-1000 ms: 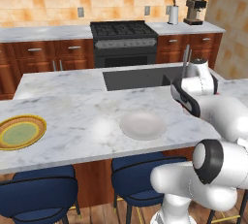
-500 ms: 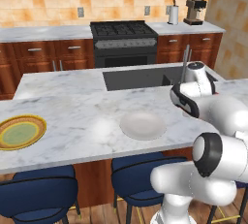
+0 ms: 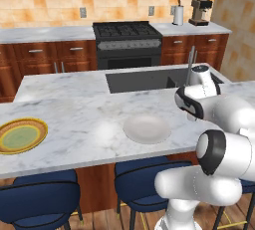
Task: Pick the chicken drumstick and garlic from their plates and place them in the bowl. Then put the bowl in the fridge.
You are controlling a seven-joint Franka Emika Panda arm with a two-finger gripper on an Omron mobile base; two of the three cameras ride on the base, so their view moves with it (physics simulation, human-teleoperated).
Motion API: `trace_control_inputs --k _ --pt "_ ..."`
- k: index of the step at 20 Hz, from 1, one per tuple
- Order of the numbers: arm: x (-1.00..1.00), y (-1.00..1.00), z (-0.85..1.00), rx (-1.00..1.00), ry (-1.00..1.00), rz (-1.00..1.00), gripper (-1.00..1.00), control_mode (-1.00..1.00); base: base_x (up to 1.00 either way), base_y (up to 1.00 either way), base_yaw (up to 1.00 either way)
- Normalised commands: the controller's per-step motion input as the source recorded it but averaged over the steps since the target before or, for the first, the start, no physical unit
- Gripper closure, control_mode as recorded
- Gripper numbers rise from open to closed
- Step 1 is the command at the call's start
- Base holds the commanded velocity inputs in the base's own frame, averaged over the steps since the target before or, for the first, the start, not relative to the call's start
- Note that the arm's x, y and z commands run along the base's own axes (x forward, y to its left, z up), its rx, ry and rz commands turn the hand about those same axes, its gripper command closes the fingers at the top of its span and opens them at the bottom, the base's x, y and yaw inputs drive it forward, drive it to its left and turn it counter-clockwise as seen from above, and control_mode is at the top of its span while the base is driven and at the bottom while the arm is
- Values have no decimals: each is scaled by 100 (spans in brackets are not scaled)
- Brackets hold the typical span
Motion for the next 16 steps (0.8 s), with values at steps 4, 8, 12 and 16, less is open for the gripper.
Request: trace_control_inputs --k 4,8,12,16 --pt "-10 -2 -9 0 0 -18 -100 -100 0 0 0" --pt "3 0 -12 0 0 -17 -100 -100 0 0 0" --pt "6 0 -14 0 0 -6 100 -100 0 0 0" --pt "4 -2 -14 0 0 0 100 -100 0 0 0"
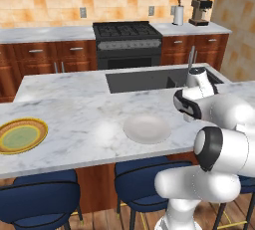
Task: Pick the chicken drumstick and garlic from their plates and place them in the bowl. Then put the bowl in the fridge.
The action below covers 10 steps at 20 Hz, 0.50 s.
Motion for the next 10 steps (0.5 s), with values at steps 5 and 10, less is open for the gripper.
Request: trace_control_inputs --k 5,10 --pt "-11 0 -2 0 -7 0 100 -100 0 0 0" --pt "-45 12 48 0 -7 3 100 -100 0 0 0"
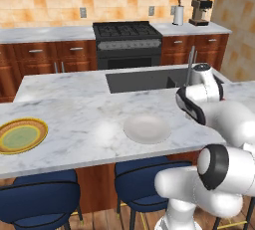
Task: Pick the chicken drumstick and garlic from their plates and place them in the bowl. Then put the bowl in the fridge.
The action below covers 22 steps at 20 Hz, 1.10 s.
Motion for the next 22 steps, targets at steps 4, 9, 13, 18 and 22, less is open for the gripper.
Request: trace_control_inputs --k 4,9,13,18,22 --pt "-52 31 41 -2 0 8 100 -100 0 0 0" --pt "-48 45 29 -13 -2 10 100 -100 0 0 0" --pt "-52 52 27 -11 -5 6 100 -100 0 0 0" --pt "-49 51 30 -4 -7 1 100 -100 0 0 0" --pt "-41 56 28 -6 -3 1 100 -100 0 0 0"
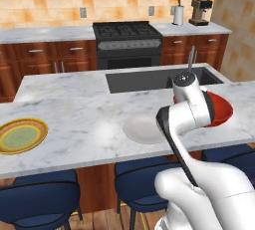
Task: Pick the chicken drumstick and garlic from their plates and place them in the bowl. Then put the bowl in the fridge.
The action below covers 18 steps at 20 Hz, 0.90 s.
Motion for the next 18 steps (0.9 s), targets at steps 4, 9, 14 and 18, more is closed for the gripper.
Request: trace_control_inputs --k 4,9,14,18 --pt "-41 70 6 -19 -13 14 100 -100 0 0 0" --pt "-36 59 10 -18 -5 35 100 -100 0 0 0" --pt "-35 34 13 -11 -1 63 100 -100 0 0 0" --pt "-12 15 6 -9 1 59 100 -100 0 0 0"
